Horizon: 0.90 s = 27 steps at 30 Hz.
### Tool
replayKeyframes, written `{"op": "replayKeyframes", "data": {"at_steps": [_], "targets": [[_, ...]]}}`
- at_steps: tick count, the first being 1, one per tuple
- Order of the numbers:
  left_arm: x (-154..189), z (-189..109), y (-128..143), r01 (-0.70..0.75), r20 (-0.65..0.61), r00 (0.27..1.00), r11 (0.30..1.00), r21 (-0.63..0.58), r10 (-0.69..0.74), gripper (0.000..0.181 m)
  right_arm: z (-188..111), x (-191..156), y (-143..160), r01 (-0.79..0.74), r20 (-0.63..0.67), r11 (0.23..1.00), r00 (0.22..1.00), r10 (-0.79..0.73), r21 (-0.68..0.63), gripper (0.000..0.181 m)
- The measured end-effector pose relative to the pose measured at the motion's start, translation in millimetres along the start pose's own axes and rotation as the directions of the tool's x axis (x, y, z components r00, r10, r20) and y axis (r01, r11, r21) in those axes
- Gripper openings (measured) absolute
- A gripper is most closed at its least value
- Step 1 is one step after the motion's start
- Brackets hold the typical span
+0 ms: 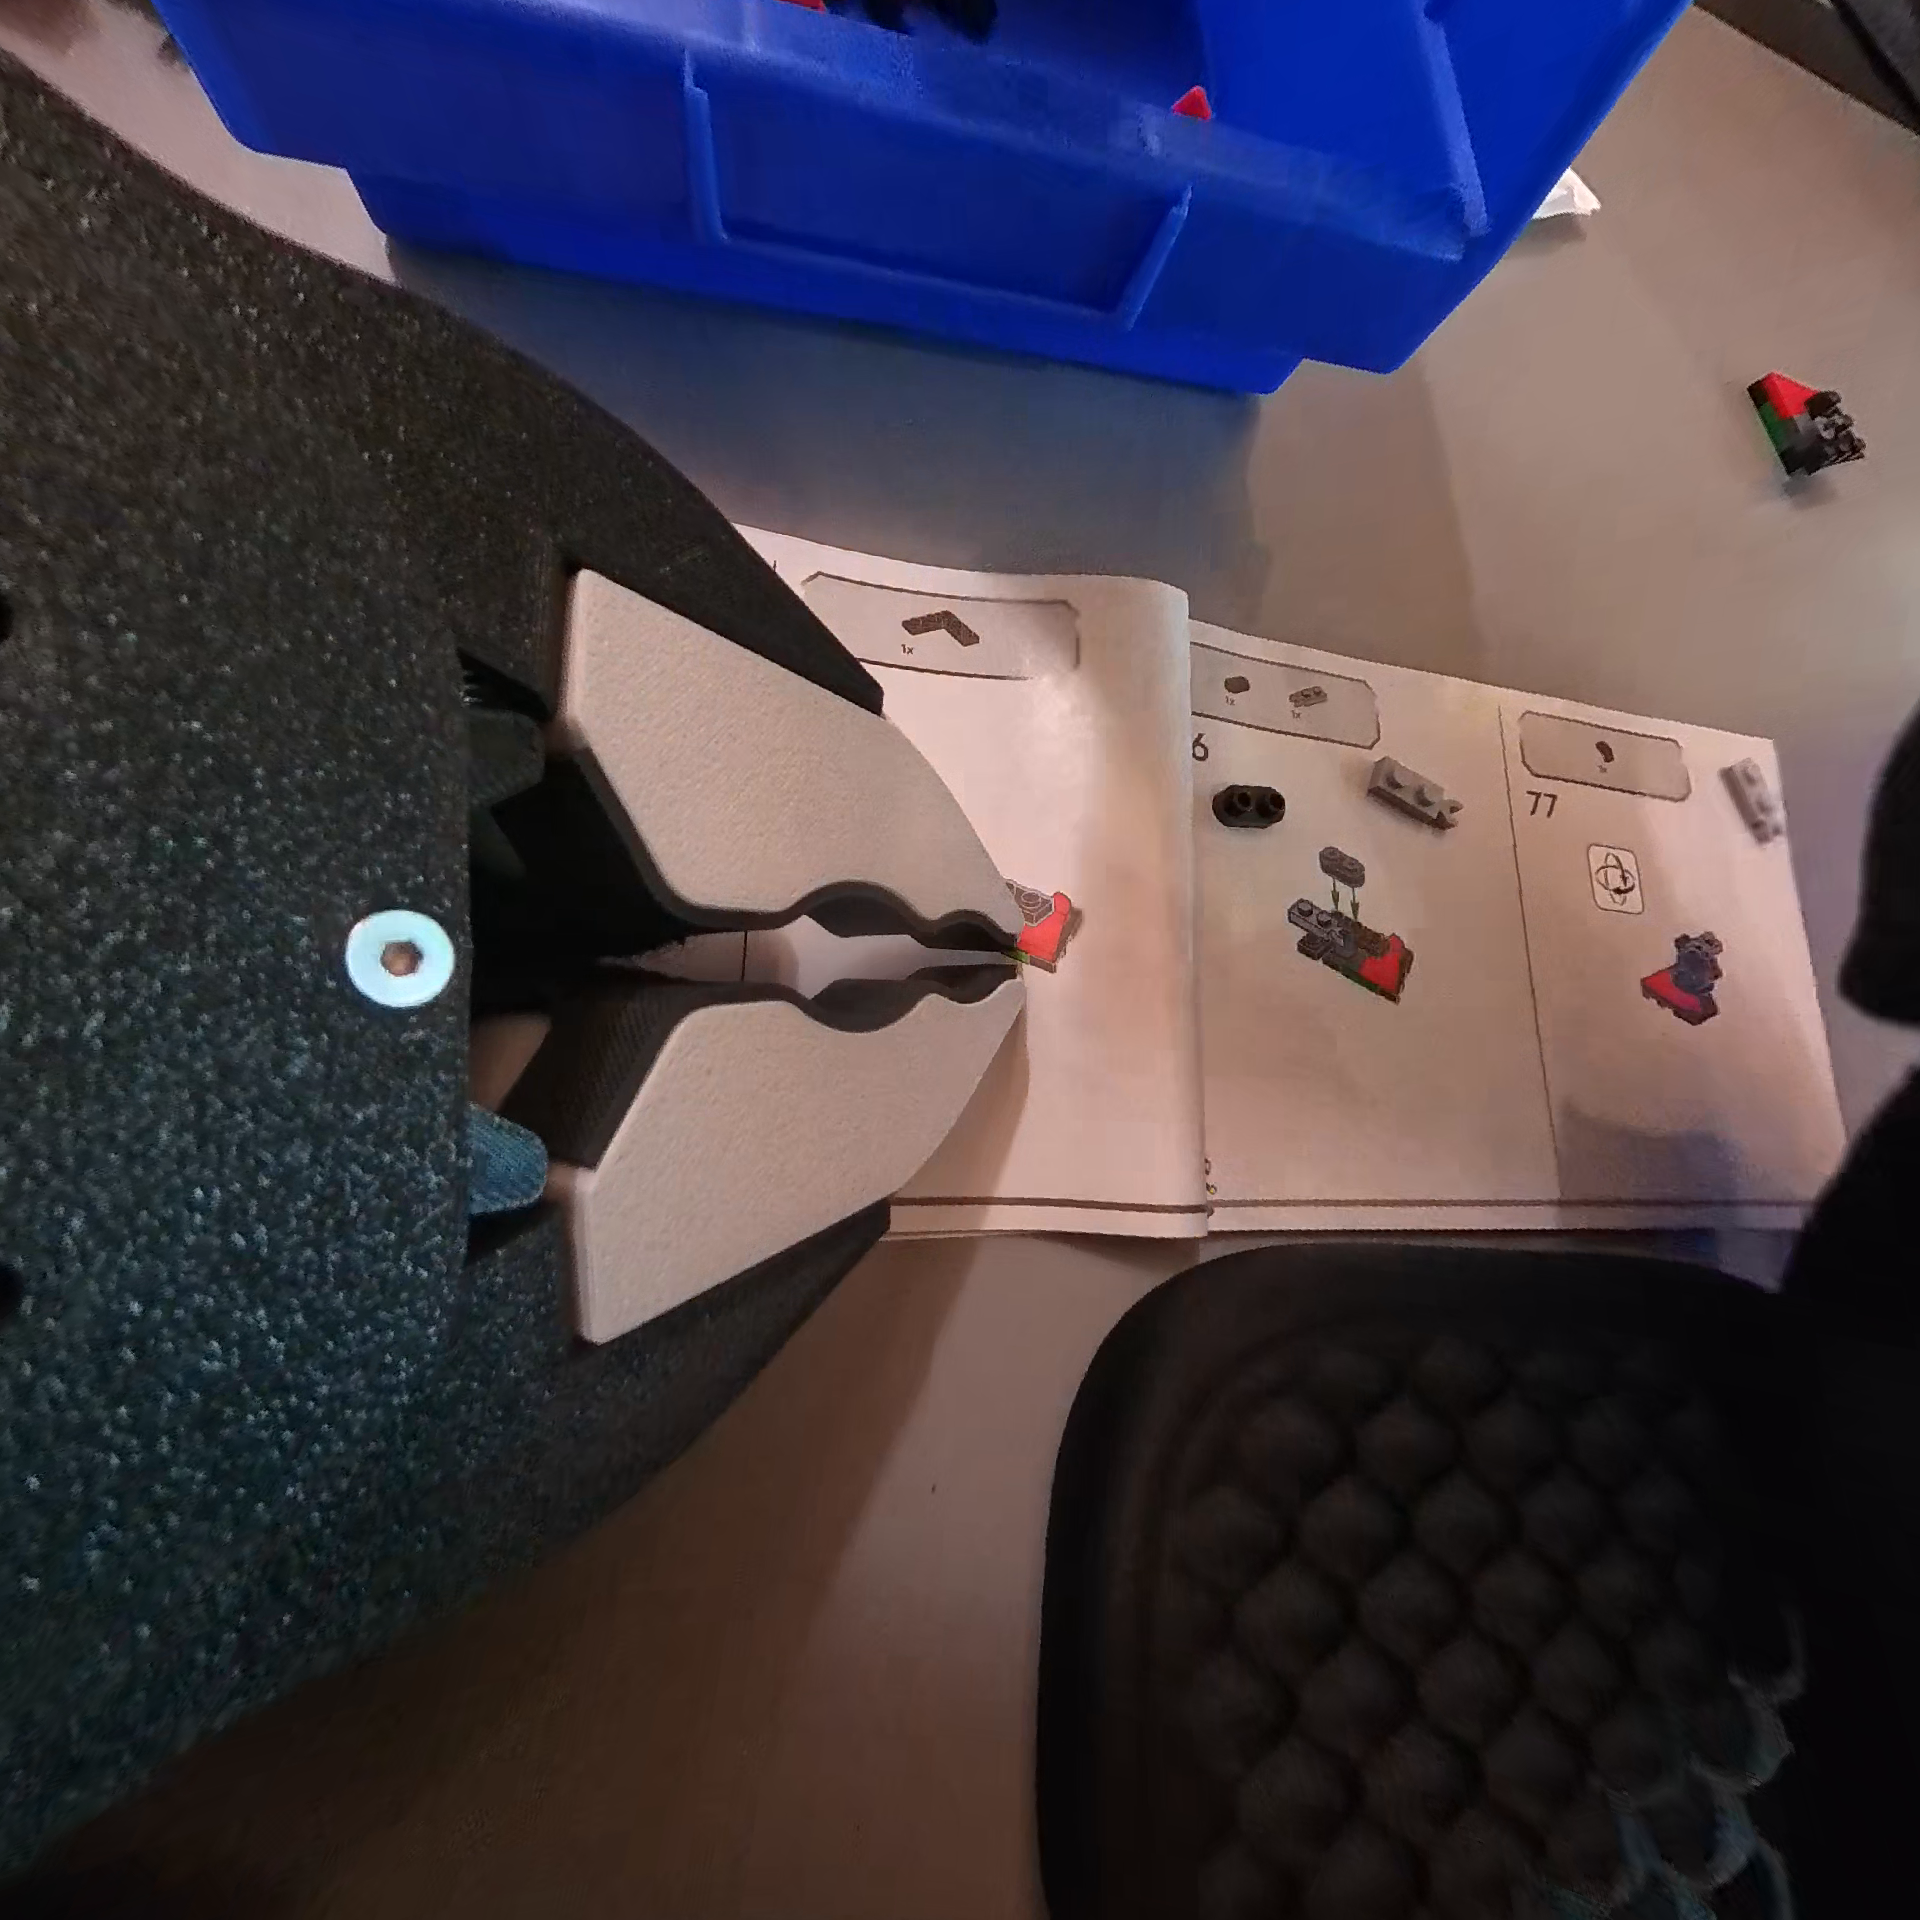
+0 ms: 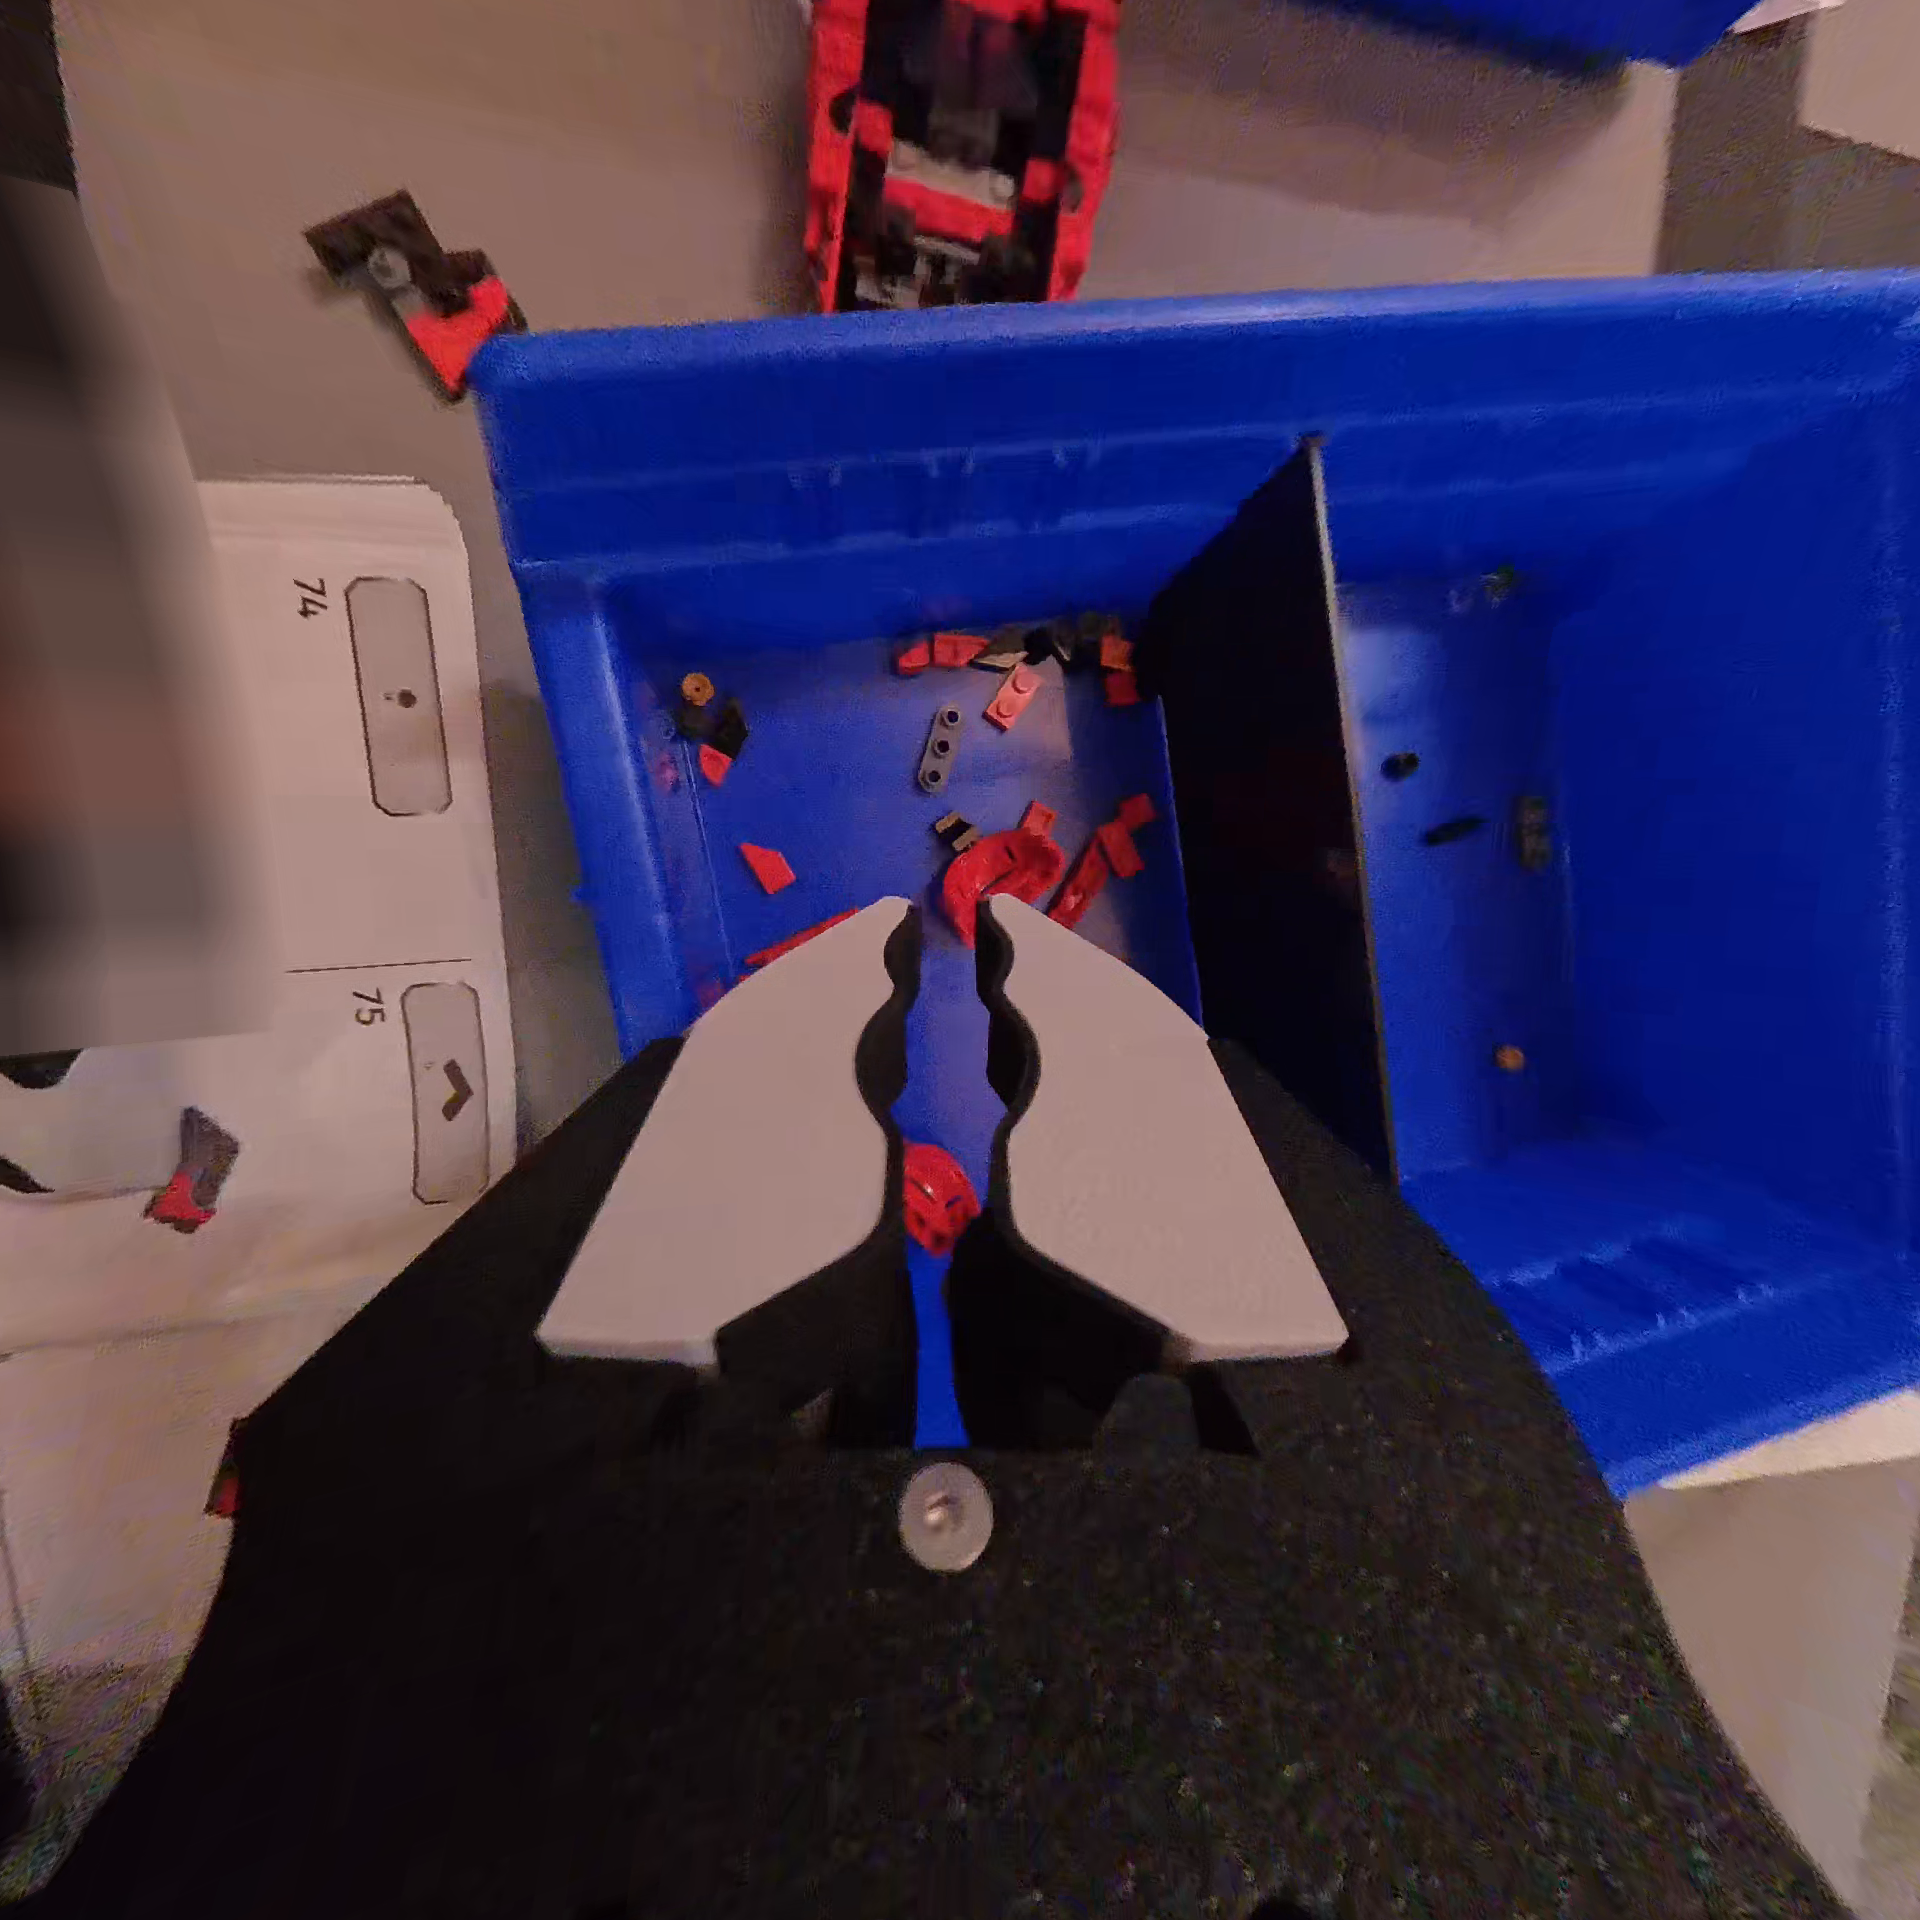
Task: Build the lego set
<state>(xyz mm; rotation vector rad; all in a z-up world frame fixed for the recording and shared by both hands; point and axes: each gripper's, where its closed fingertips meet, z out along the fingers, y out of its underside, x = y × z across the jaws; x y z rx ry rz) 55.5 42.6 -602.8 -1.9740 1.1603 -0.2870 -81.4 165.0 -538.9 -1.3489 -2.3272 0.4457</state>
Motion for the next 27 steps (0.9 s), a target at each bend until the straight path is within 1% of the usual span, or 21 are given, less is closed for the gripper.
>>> {"op": "replayKeyframes", "data": {"at_steps": [2, 3, 4, 6, 7, 9, 12, 14, 16, 18, 19, 20, 21, 23, 24, 27], "targets": [[0.0, 0.2, 0.0, -0.002, 0.001, 1.000, 1.000, 0.000, 0.002, 0.002, 17.8, 3.7, 6.7, 0.044, 0.036, 0.995, 0.998, -0.041, -0.084, 0.010], [-0.1, 0.1, 0.2, -0.003, 0.002, 1.000, 1.000, 0.000, 0.003, 0.002, 21.1, 11.4, 15.2, 0.057, 0.015, 0.988, 0.998, -0.056, -0.144, 0.009], [0.1, 0.1, -0.1, -0.004, 0.003, 1.000, 1.000, 0.000, 0.004, 0.002, 19.8, 21.7, 24.4, 0.052, -0.027, 0.979, 0.998, -0.059, -0.199, 0.006], [0.4, -0.4, 0.0, -0.004, 0.003, 1.000, 1.000, 0.001, 0.004, 0.002, 9.8, 37.2, 41.5, -0.015, -0.100, 0.960, 0.995, -0.014, -0.281, 0.004], [0.3, 0.0, -0.2, -0.003, 0.002, 1.000, 1.000, 0.001, 0.003, 0.002, 4.9, 40.1, 47.8, -0.052, -0.119, 0.950, 0.993, 0.015, -0.308, 0.004], [0.6, 0.1, -0.1, -0.003, 0.002, 1.000, 1.000, 0.000, 0.003, 0.002, 1.5, 37.7, 52.7, -0.068, -0.114, 0.942, 0.993, 0.032, -0.329, 0.007], [0.8, -0.3, -0.4, -0.009, 0.007, 1.000, 1.000, 0.000, 0.009, 0.002, 13.7, 26.7, 41.4, -0.049, -0.047, 0.963, 0.998, 0.038, -0.266, 0.014], [0.7, -0.5, -0.3, -0.007, 0.005, 1.000, 1.000, 0.000, 0.007, 0.001, 24.4, 21.1, 29.0, -0.065, -0.009, 0.977, 0.998, 0.064, -0.202, 0.017], [0.6, -0.5, -0.3, -0.001, -0.001, 1.000, 1.000, 0.000, 0.001, 0.001, 34.1, 19.1, 7.9, -0.101, 0.019, 0.991, 0.994, 0.103, -0.093, 0.021], [0.6, -0.6, -0.2, 0.002, -0.004, 1.000, 1.000, 0.000, -0.002, 0.001, 44.6, 21.9, -14.9, -0.155, 0.031, 0.987, 0.988, 0.154, 0.035, 0.024], [0.7, -0.6, -0.1, 0.001, -0.004, 1.000, 1.000, -0.001, -0.001, 0.001, 51.0, 18.8, -21.3, -0.177, 0.068, 0.982, 0.983, 0.172, 0.068, 0.025], [0.9, -0.8, -0.1, 0.000, -0.003, 1.000, 1.000, -0.001, 0.000, 0.001, 57.5, 14.3, -22.6, -0.189, 0.107, 0.980, 0.978, 0.181, 0.067, 0.026], [0.8, -0.9, 0.0, -0.001, -0.002, 1.000, 1.000, -0.001, 0.001, 0.001, 63.7, 11.9, -19.0, -0.186, 0.121, 0.982, 0.976, 0.180, 0.039, 0.026], [0.9, -1.0, -0.1, -0.004, 0.001, 1.000, 1.000, -0.001, 0.004, 0.001, 72.5, 13.2, -5.9, -0.146, 0.104, 0.989, 0.983, 0.149, -0.036, 0.027], [1.0, -1.2, -0.1, -0.005, 0.002, 1.000, 1.000, -0.001, 0.005, 0.001, 73.7, 13.9, -1.6, -0.133, 0.096, 0.990, 0.986, 0.138, -0.057, 0.028], [1.3, -1.1, 0.1, -0.008, 0.005, 1.000, 1.000, -0.001, 0.008, 0.001, 64.4, 2.5, -1.7, -0.120, 0.160, 0.991, 0.979, 0.127, -0.053, 0.025]]}}
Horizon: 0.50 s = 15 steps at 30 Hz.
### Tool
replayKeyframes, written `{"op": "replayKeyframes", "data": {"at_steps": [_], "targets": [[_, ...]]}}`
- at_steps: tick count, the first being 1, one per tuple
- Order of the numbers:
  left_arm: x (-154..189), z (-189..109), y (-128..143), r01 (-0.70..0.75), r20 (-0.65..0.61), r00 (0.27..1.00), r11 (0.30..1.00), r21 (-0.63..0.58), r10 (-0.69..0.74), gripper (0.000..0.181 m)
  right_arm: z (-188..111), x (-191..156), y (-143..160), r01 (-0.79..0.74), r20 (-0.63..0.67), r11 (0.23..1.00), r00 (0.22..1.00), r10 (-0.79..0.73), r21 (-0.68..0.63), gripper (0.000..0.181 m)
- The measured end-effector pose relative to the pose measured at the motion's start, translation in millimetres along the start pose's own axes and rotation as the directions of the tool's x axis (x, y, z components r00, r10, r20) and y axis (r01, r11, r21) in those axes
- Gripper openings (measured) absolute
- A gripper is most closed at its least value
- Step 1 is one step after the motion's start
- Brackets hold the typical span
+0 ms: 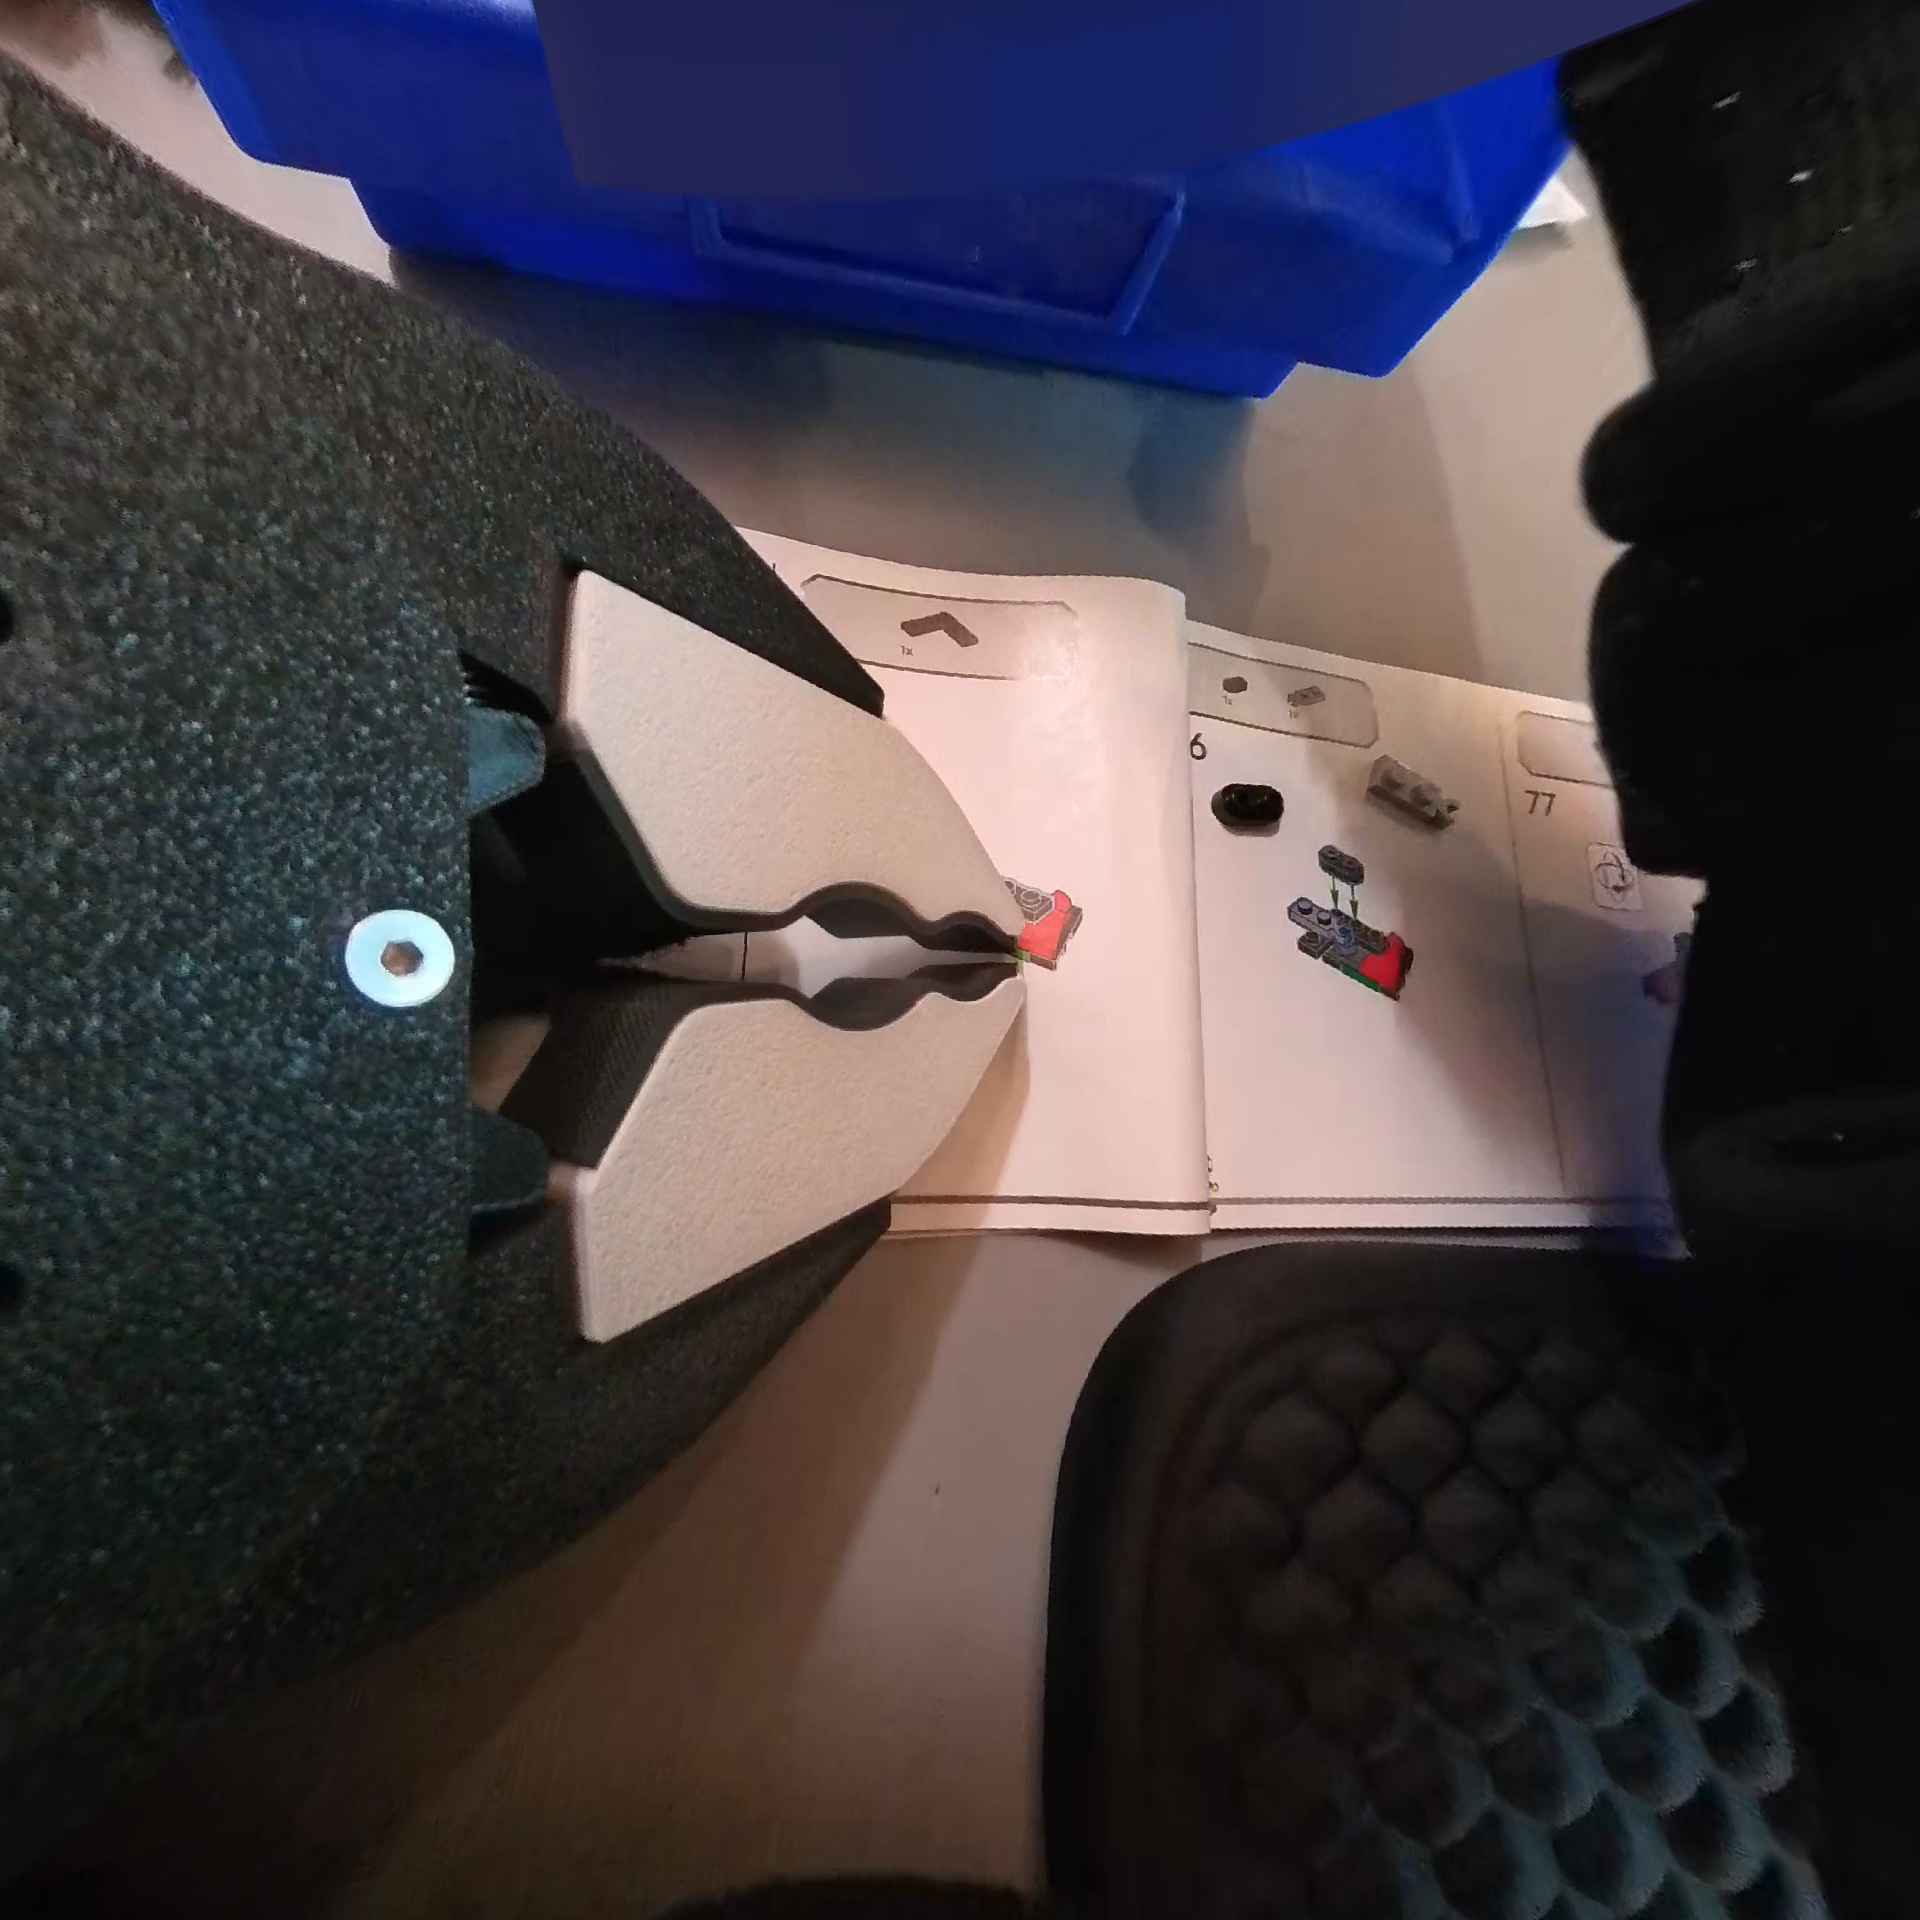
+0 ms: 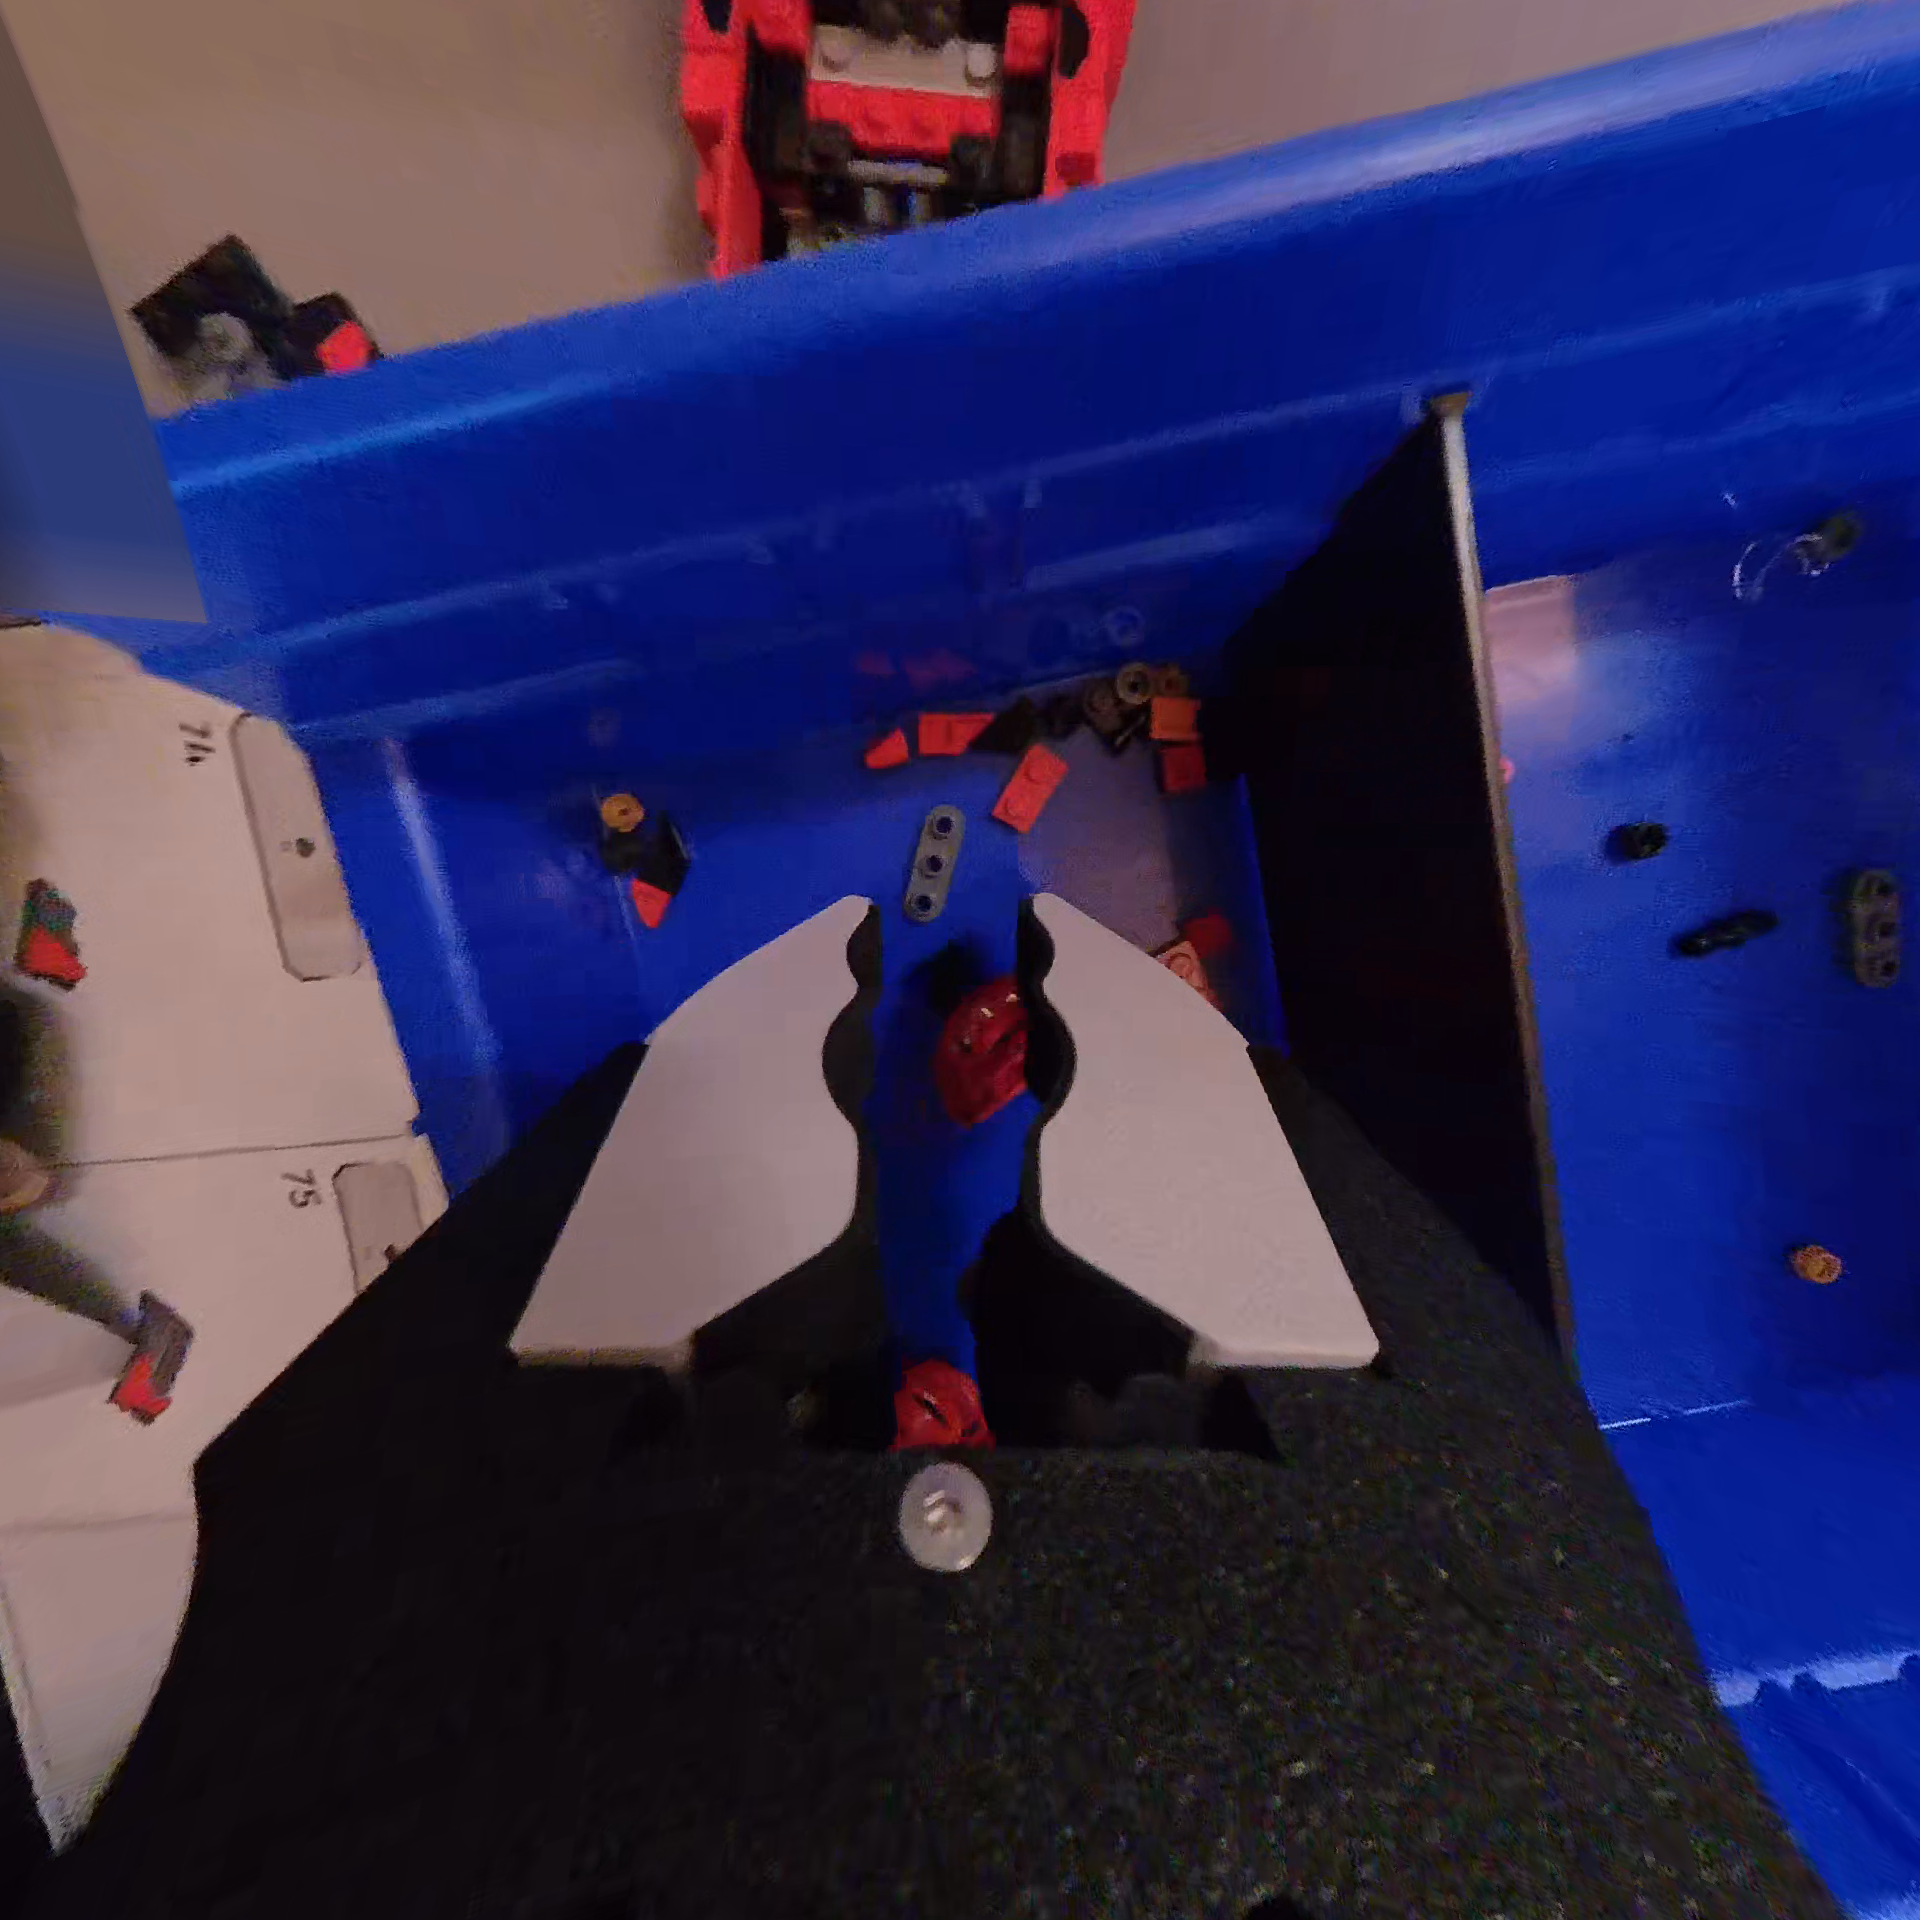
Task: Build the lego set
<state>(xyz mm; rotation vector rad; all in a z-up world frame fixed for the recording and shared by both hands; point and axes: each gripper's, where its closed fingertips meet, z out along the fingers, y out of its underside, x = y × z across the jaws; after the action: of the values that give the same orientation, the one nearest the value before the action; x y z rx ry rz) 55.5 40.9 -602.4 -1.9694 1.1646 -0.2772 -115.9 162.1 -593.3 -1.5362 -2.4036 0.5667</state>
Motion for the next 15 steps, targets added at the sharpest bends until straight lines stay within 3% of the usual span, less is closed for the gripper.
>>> {"op": "replayKeyframes", "data": {"at_steps": [3, 6, 12, 15], "targets": [[0.3, -0.3, 0.1, -0.002, 0.001, 1.000, 1.000, 0.000, 0.002, 0.001, -13.9, -25.7, 3.9, 0.088, 0.112, 0.996, 0.990, -0.088, 0.008, 0.008], [0.5, -0.2, 0.3, -0.003, 0.001, 1.000, 1.000, 0.000, 0.003, 0.001, -19.5, -30.1, 17.6, 0.097, 0.121, 0.994, 0.989, -0.090, -0.057, 0.000], [1.1, -1.0, 0.0, -0.002, -0.001, 1.000, 1.000, 0.000, 0.002, 0.001, -39.8, 8.8, 51.0, -0.020, -0.122, 0.971, 0.993, -0.009, -0.238, 0.000], [1.2, -1.0, 0.1, 0.000, -0.003, 1.000, 1.000, 0.000, 0.000, 0.001, -48.1, 12.6, 47.6, -0.071, -0.138, 0.979, 0.989, 0.045, -0.192, 0.000]]}}
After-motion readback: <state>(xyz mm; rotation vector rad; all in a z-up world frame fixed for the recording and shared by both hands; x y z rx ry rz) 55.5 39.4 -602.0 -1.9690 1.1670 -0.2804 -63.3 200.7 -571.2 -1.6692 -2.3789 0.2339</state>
